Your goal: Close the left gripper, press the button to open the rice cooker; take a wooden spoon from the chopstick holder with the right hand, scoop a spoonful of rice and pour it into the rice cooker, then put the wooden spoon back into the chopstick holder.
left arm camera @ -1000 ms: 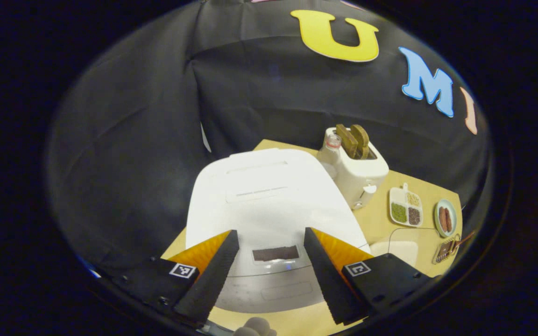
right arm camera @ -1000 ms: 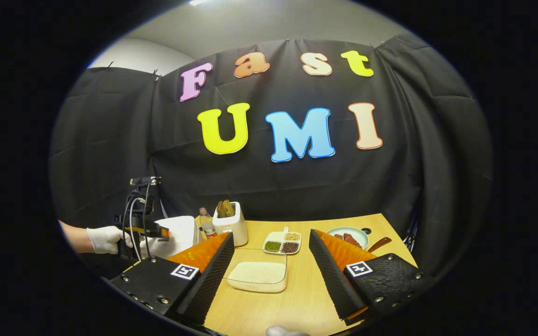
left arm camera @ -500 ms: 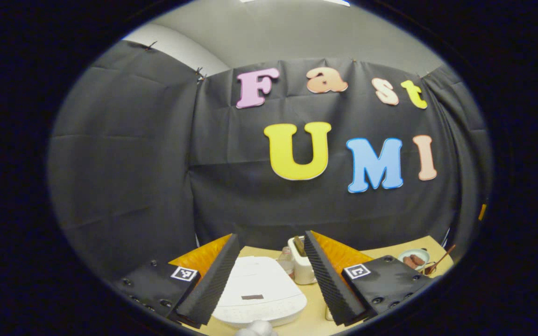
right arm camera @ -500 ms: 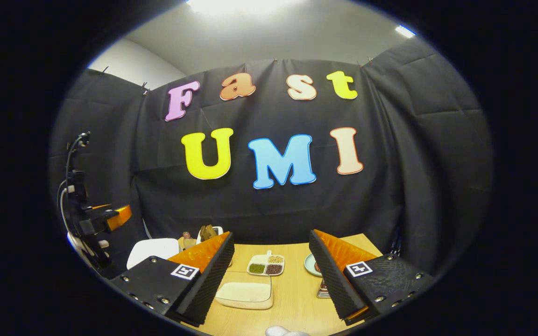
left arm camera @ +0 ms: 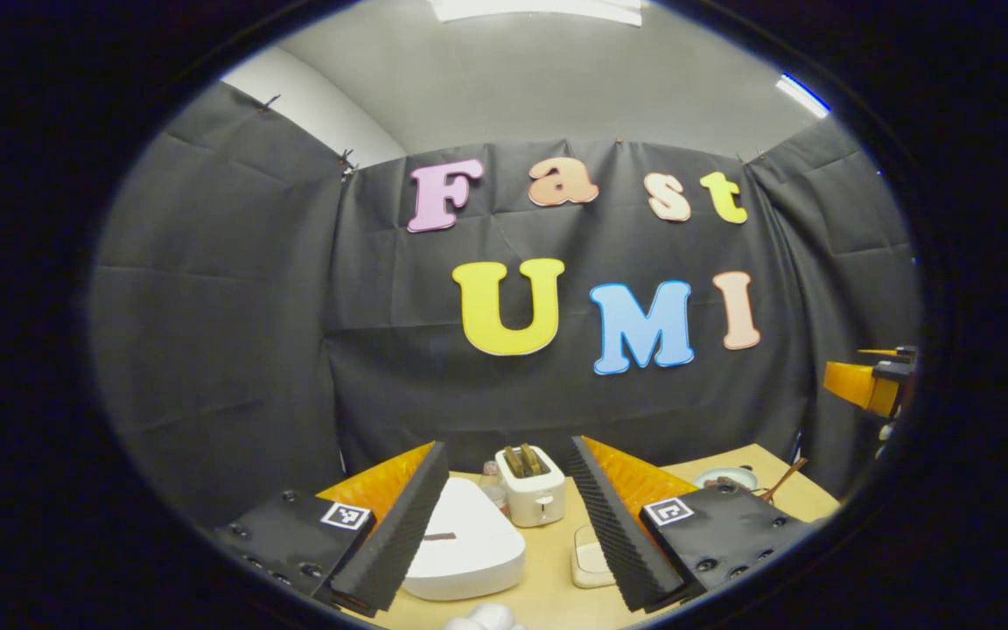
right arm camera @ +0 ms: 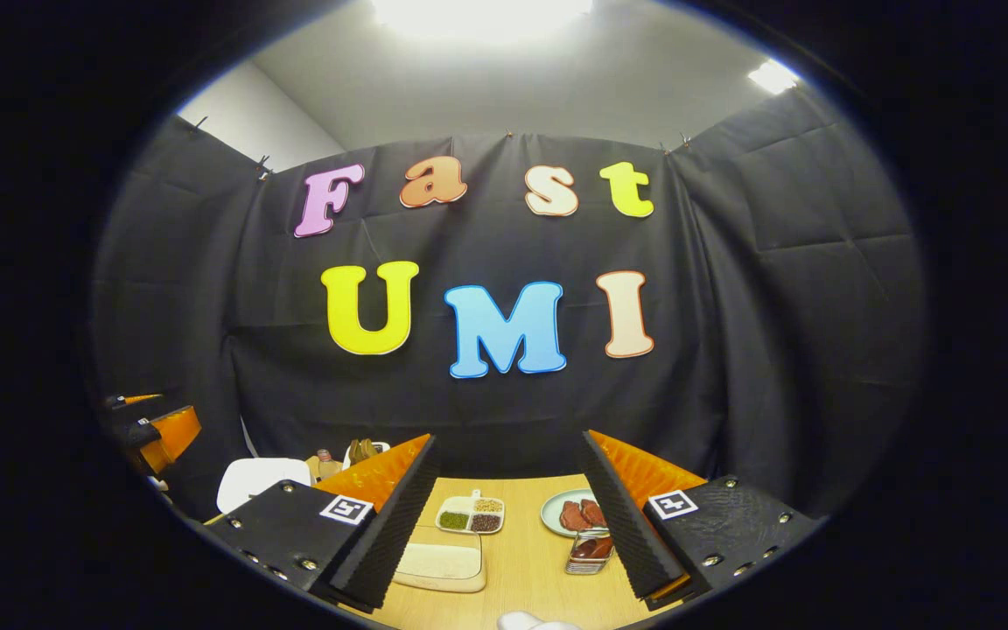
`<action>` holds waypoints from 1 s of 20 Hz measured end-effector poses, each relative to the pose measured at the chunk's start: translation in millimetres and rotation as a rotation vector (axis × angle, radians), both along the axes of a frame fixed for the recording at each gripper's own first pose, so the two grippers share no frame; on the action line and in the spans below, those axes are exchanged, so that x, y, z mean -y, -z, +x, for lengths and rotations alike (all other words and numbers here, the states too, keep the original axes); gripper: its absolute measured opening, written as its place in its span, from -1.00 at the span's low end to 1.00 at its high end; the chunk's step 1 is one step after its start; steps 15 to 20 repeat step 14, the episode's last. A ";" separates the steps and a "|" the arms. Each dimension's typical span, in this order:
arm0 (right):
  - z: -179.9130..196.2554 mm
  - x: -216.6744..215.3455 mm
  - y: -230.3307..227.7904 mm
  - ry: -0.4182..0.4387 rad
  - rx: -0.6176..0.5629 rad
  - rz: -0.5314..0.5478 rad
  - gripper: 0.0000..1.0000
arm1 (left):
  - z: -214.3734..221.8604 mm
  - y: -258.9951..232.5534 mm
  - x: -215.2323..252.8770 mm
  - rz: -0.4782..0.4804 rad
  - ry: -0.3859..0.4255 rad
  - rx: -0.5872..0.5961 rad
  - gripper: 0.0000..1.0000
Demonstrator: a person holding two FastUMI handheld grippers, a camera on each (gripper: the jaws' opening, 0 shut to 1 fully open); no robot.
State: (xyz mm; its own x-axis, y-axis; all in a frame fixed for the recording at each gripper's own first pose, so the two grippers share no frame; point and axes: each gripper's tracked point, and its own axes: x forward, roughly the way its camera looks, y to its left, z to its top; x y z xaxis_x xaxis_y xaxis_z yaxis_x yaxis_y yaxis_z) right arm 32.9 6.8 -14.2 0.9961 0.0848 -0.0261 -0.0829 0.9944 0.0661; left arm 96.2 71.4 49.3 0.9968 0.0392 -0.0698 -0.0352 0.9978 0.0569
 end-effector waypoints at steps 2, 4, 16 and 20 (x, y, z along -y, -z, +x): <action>-1.4 -1.0 2.6 0.001 0.000 -0.007 0.97 | -0.2 -0.2 -2.1 -0.010 -0.004 -0.004 0.95; -0.8 -2.2 7.3 -0.002 -0.013 -0.007 0.97 | 1.3 -2.2 -1.8 -0.016 -0.015 -0.001 0.98; -4.0 2.4 0.5 -0.005 -0.001 -0.019 0.97 | -3.5 -14.8 1.4 -0.012 -0.023 0.019 0.90; -4.0 2.4 0.5 -0.005 -0.001 -0.019 0.97 | -3.5 -14.8 1.4 -0.012 -0.023 0.019 0.90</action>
